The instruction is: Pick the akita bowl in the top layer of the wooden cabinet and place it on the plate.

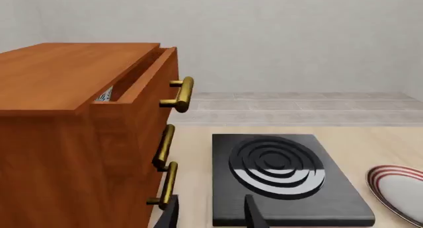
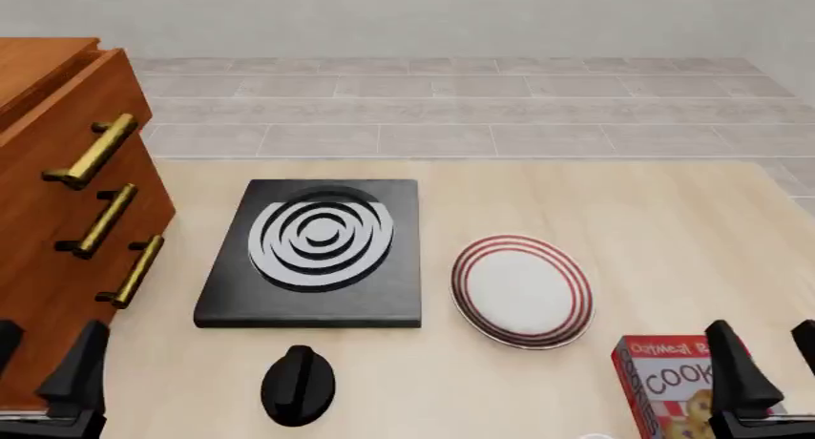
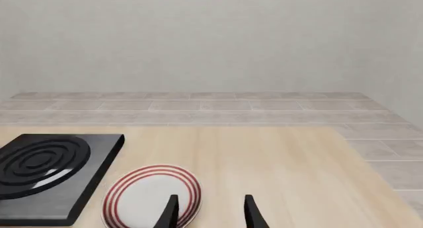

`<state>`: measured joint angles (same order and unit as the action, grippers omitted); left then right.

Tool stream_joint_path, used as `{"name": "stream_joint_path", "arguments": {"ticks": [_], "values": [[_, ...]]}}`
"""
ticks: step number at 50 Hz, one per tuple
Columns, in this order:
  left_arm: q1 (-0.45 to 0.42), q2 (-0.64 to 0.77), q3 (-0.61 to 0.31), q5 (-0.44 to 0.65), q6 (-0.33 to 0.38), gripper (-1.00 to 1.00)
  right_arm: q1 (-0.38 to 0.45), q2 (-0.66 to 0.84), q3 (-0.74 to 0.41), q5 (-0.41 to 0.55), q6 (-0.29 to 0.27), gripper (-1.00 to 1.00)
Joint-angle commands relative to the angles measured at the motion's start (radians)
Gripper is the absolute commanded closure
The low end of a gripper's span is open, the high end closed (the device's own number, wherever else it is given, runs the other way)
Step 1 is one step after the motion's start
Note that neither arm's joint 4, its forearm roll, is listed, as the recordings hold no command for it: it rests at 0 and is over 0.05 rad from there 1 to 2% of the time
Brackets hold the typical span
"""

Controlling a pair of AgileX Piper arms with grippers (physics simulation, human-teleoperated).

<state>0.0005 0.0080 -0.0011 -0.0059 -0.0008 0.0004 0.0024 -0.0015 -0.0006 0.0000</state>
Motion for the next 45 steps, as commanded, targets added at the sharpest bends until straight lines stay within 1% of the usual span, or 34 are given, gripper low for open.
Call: {"name": "stream_joint_path", "arguments": {"ticks": [1,5,16,20,24,28,37,39,45], "values": [[0.004,0.039,-0.003,-0.03,-0.004,-1.0,0.003,0.003,-0.004,0.001,0.0,-1.0],[0.004,0.052,-0.005,-0.044,0.0,-1.0,0.006,0.001,-0.005,0.004,-0.003,-1.0],[0.0,0.044,-0.008,-0.036,0.016,-1.0,0.008,-0.001,-0.012,0.012,-0.011,-1.0],[-0.001,0.068,-0.01,-0.059,0.023,-1.0,0.006,-0.001,-0.014,0.014,-0.012,-1.0],[-0.007,0.065,-0.019,-0.049,0.031,-1.0,0.007,-0.002,-0.016,0.015,-0.013,-1.0],[0.004,0.081,-0.024,-0.058,0.023,-1.0,0.01,-0.002,-0.017,0.016,-0.012,-1.0],[-0.024,0.106,-0.086,-0.022,0.018,-1.0,0.008,-0.002,-0.019,0.019,-0.014,-1.0],[-0.02,0.118,-0.099,-0.019,0.004,-1.0,0.009,-0.002,-0.019,0.019,-0.014,-1.0],[-0.023,0.131,-0.143,0.008,0.017,-1.0,0.011,-0.001,-0.02,0.021,-0.017,-1.0]]}}
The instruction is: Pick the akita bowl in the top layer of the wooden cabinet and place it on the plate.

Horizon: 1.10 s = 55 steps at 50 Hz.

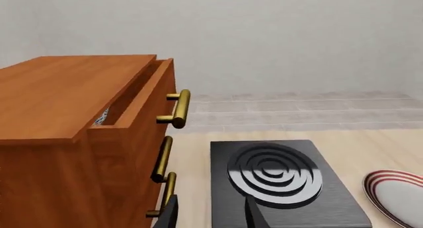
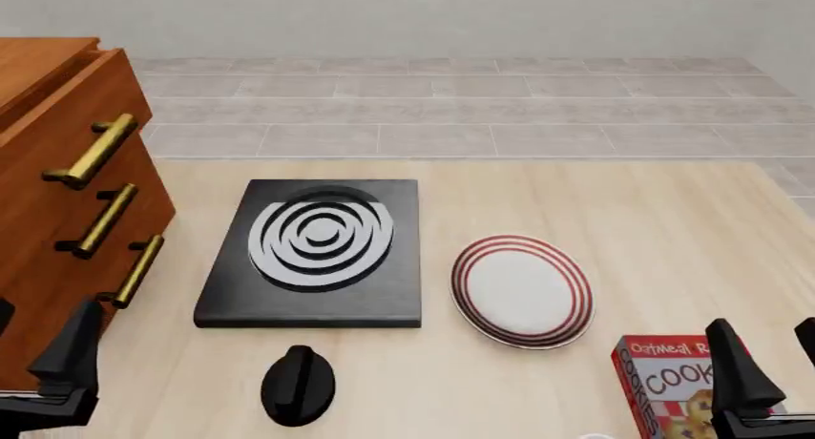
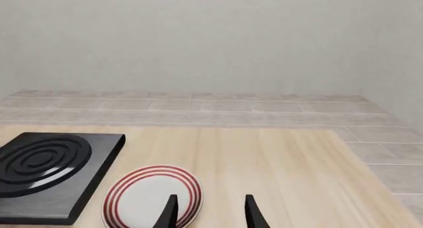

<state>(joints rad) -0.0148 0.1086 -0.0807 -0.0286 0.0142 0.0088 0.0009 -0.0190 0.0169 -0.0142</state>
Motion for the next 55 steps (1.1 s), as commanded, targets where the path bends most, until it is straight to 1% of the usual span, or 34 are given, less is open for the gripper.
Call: {"name": "stream_joint_path", "arguments": {"ticks": [1,5,12,14,19,28,33,35,38,41,43,45,47,50,53,55], "values": [[-0.007,0.033,-0.07,0.035,0.002,-1.0,0.003,0.0,-0.002,0.003,-0.004,-1.0],[-0.013,0.041,-0.099,0.054,0.001,-1.0,0.002,0.0,-0.002,0.004,-0.004,-1.0],[-0.023,0.058,-0.136,0.072,0.025,-1.0,0.002,0.001,-0.003,0.005,-0.007,-1.0],[-0.017,0.083,-0.155,0.073,0.009,-1.0,0.002,0.001,-0.004,0.005,-0.006,-1.0],[-0.027,0.096,-0.178,0.086,0.02,-1.0,0.003,0.001,-0.006,0.007,-0.01,-1.0],[-0.054,0.127,-0.252,0.14,0.028,-1.0,0.004,0.002,-0.011,0.007,-0.013,-1.0],[-0.068,0.165,-0.311,0.174,0.054,-1.0,0.005,0.002,-0.012,0.008,-0.016,-1.0],[-0.074,0.17,-0.339,0.193,0.047,-1.0,0.007,0.002,-0.013,0.009,-0.018,-1.0],[-0.089,0.186,-0.372,0.214,0.062,-1.0,0.009,0.001,-0.015,0.01,-0.019,-1.0],[-0.094,0.194,-0.391,0.229,0.068,-1.0,0.01,0.002,-0.017,0.011,-0.019,-1.0],[-0.094,0.197,-0.396,0.235,0.058,-1.0,0.01,0.002,-0.018,0.011,-0.019,-1.0],[-0.092,0.198,-0.393,0.24,0.074,-1.0,0.01,0.002,-0.018,0.011,-0.018,-1.0],[-0.093,0.203,-0.394,0.248,0.07,-1.0,0.011,0.002,-0.018,0.012,-0.018,-1.0],[-0.094,0.215,-0.411,0.264,0.075,-1.0,0.012,0.002,-0.019,0.012,-0.019,-1.0],[-0.106,0.224,-0.43,0.271,0.097,-1.0,0.011,0.002,-0.021,0.013,-0.018,-1.0],[-0.107,0.238,-0.443,0.274,0.096,-1.0,0.012,0.002,-0.022,0.013,-0.019,-1.0]]}}
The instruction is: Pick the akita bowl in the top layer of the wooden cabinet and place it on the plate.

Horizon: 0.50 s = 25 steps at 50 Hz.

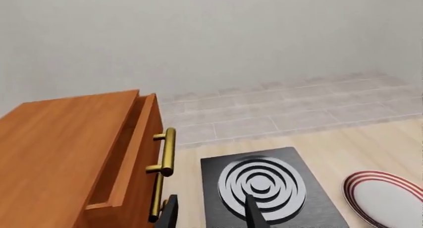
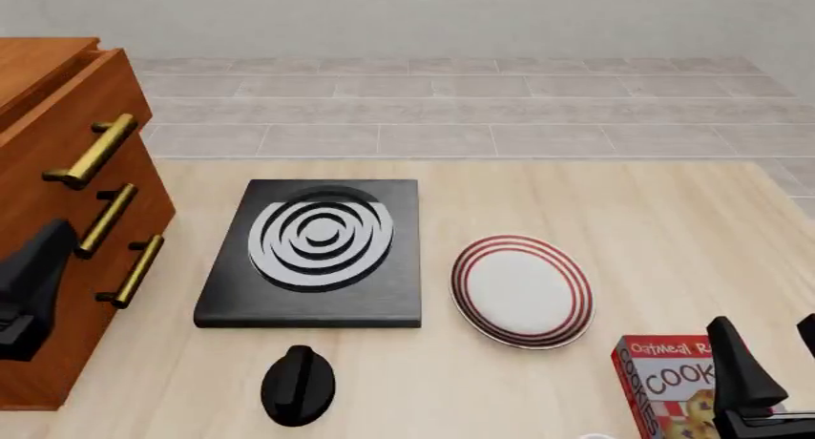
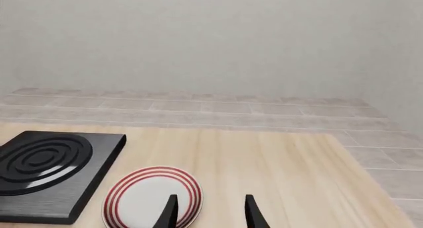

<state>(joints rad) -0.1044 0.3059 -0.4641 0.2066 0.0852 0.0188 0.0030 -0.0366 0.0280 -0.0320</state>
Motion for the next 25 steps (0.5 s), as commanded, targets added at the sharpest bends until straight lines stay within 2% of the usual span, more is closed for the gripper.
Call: {"name": "stream_joint_path", "arguments": {"ticks": [1,18,19,21,25], "values": [[-0.02,0.045,-0.071,0.045,0.032,-1.0,0.002,0.0,-0.006,0.003,-0.001,-1.0],[-0.013,0.172,-0.22,0.119,0.079,-1.0,-0.003,-0.001,-0.011,0.006,0.0,-1.0],[-0.003,0.193,-0.231,0.127,0.056,-1.0,-0.004,-0.001,-0.011,0.006,0.001,-1.0],[-0.015,0.194,-0.227,0.121,0.105,-1.0,-0.002,-0.001,-0.011,0.006,0.001,-1.0],[-0.014,0.215,-0.246,0.132,0.109,-1.0,0.004,-0.001,-0.009,0.006,0.001,-1.0]]}}
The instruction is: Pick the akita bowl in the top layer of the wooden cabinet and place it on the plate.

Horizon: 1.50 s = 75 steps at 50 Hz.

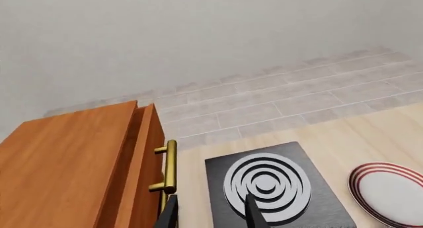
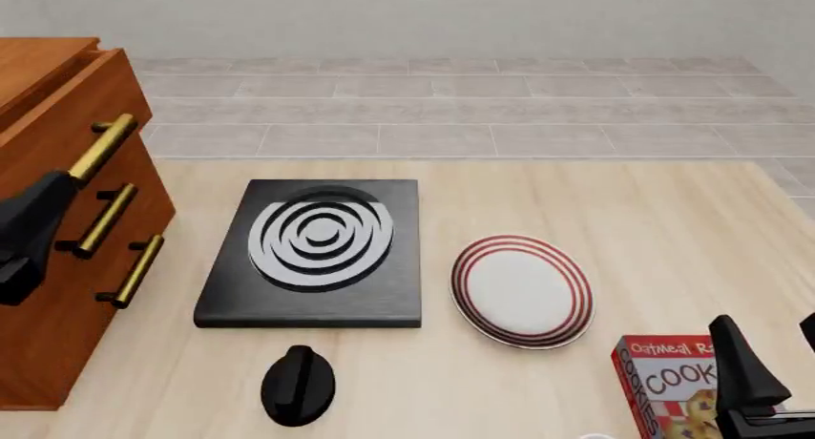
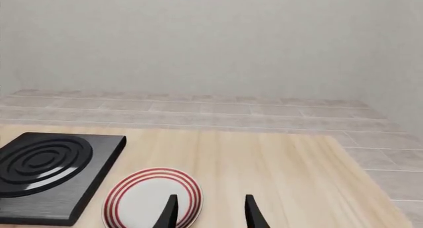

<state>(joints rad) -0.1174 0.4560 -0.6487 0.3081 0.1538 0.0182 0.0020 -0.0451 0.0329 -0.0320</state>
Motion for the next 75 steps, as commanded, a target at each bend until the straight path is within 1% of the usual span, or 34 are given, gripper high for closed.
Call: {"name": "stream_joint_path", "arguments": {"ticks": [1,3,5,6,7,9,12,13,15,16,17,19,20,21,22,24,26,31,33,37,42,45,47,48,50,55,56,57,58,59,61,66,72,75], "values": [[0.006,0.076,-0.071,0.036,0.045,-1.0,0.005,-0.001,-0.001,0.002,0.001,-1.0],[0.001,0.093,-0.085,0.045,0.04,-1.0,0.004,-0.001,-0.002,0.002,0.001,-1.0],[-0.015,0.092,-0.09,0.043,0.061,-1.0,0.002,-0.001,-0.003,0.002,0.001,-1.0],[-0.016,0.101,-0.098,0.05,0.054,-1.0,0.001,-0.001,-0.002,0.002,0.002,-1.0],[-0.016,0.109,-0.104,0.051,0.063,-1.0,0.0,-0.001,-0.002,0.002,0.002,-1.0],[-0.012,0.122,-0.119,0.059,0.055,-1.0,0.001,-0.001,-0.004,0.002,0.002,-1.0],[0.005,0.144,-0.14,0.073,0.07,-1.0,0.001,-0.001,-0.003,0.003,0.003,-1.0],[0.007,0.152,-0.149,0.078,0.064,-1.0,0.001,-0.001,-0.003,0.003,0.003,-1.0],[0.027,0.176,-0.165,0.086,0.081,-1.0,0.003,-0.001,-0.002,0.003,0.001,-1.0],[0.02,0.176,-0.172,0.087,0.078,-1.0,0.004,-0.001,-0.002,0.003,0.001,-1.0],[0.026,0.177,-0.176,0.086,0.097,-1.0,0.003,-0.001,-0.002,0.003,0.001,-1.0],[0.026,0.198,-0.196,0.101,0.095,-1.0,0.002,-0.001,-0.002,0.003,0.001,-1.0],[0.026,0.206,-0.207,0.11,0.083,-1.0,0.001,-0.001,-0.002,0.003,0.001,-1.0],[0.023,0.21,-0.212,0.115,0.088,-1.0,0.001,-0.001,-0.002,0.003,0.001,-1.0],[0.022,0.223,-0.213,0.121,0.111,-1.0,0.001,-0.001,-0.002,0.003,0.0,-1.0],[0.016,0.239,-0.234,0.137,0.071,-1.0,0.001,-0.001,-0.002,0.003,0.0,-1.0],[0.027,0.245,-0.242,0.136,0.096,-1.0,0.002,-0.001,-0.001,0.002,0.0,-1.0],[0.05,0.276,-0.284,0.17,0.097,-1.0,0.002,-0.001,-0.001,0.002,-0.001,-1.0],[0.061,0.28,-0.297,0.178,0.121,-1.0,0.001,0.0,-0.001,0.002,-0.001,-1.0],[0.052,0.282,-0.317,0.191,0.154,-1.0,0.001,0.0,-0.001,0.002,-0.001,-1.0],[0.057,0.306,-0.337,0.213,0.148,-1.0,-0.001,0.0,-0.001,0.002,0.0,-1.0],[0.064,0.31,-0.342,0.218,0.163,-1.0,-0.003,0.0,-0.001,0.002,-0.001,-1.0],[0.084,0.317,-0.347,0.223,0.17,-1.0,-0.002,0.0,0.0,0.001,-0.001,-1.0],[0.083,0.331,-0.359,0.238,0.151,-1.0,-0.002,0.0,0.0,0.001,-0.001,-1.0],[0.097,0.34,-0.384,0.261,0.152,-1.0,-0.002,0.0,0.0,0.001,-0.001,-1.0],[0.137,0.341,-0.406,0.263,0.201,-1.0,-0.003,0.0,0.0,0.001,-0.001,-1.0],[0.138,0.353,-0.428,0.278,0.193,-1.0,-0.002,0.0,0.0,0.001,-0.002,-1.0],[0.138,0.353,-0.428,0.278,0.193,-1.0,-0.002,0.0,0.0,0.001,-0.002,-1.0],[0.147,0.34,-0.431,0.267,0.218,-1.0,-0.002,0.0,0.0,0.001,-0.003,-1.0],[0.143,0.342,-0.437,0.27,0.215,-1.0,-0.002,0.0,0.001,0.001,-0.003,-1.0],[0.167,0.35,-0.446,0.277,0.221,-1.0,-0.002,0.0,0.001,0.001,-0.003,-1.0],[0.191,0.348,-0.455,0.283,0.24,-1.0,0.0,0.0,0.002,0.0,-0.004,-1.0],[0.243,0.343,-0.437,0.284,0.265,-1.0,-0.001,0.0,0.001,0.001,-0.006,-1.0],[0.252,0.348,-0.441,0.295,0.255,-1.0,-0.001,0.0,0.001,0.001,-0.006,-1.0]]}}
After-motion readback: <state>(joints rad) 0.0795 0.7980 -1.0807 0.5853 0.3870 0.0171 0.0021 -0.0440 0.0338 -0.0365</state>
